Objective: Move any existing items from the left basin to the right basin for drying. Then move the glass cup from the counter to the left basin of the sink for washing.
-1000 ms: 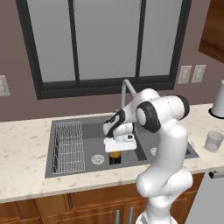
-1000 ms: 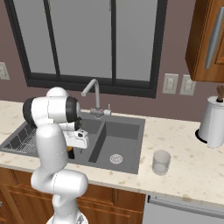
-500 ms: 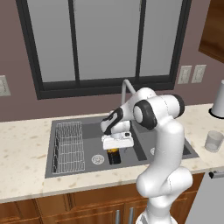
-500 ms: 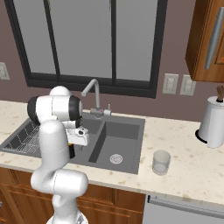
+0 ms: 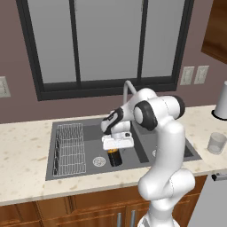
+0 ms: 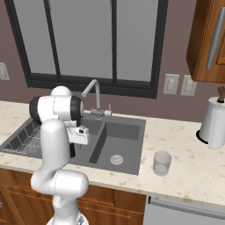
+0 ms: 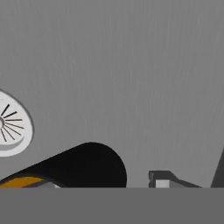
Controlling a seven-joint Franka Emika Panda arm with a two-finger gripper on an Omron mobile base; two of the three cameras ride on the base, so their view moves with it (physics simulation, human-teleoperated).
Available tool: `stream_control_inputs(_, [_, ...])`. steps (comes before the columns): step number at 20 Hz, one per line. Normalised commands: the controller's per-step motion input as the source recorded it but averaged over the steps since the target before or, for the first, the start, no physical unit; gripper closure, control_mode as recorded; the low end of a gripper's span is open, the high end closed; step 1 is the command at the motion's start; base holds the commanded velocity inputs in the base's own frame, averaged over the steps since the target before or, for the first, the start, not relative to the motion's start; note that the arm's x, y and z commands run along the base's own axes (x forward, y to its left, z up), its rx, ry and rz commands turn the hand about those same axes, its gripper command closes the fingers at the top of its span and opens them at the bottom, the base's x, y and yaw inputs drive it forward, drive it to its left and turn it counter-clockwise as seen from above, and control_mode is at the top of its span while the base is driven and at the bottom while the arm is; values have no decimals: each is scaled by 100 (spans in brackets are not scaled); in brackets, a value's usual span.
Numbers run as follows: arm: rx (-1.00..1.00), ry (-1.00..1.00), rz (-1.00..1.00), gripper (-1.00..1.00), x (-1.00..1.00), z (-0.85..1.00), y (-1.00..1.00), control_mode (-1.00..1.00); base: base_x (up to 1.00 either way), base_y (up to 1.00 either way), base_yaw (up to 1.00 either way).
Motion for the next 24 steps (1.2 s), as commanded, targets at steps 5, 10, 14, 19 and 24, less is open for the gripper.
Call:
stream_control_inputs(5, [1,1,0,100,0,0,0,-100,0,0,0])
stream_control_inputs(10, [1,0,0,100,-25,0,0,-100,0,0,0])
stream_control_inputs(14, [0,-4,0,100,-34,59,0,-100,0,0,0])
stream_control_inputs(19, [-1,-7,0,100,-23,100,6,-100,0,0,0])
stream_control_inputs(24, [-2,-11,0,100,-44,100,-3,-100,0,0,0])
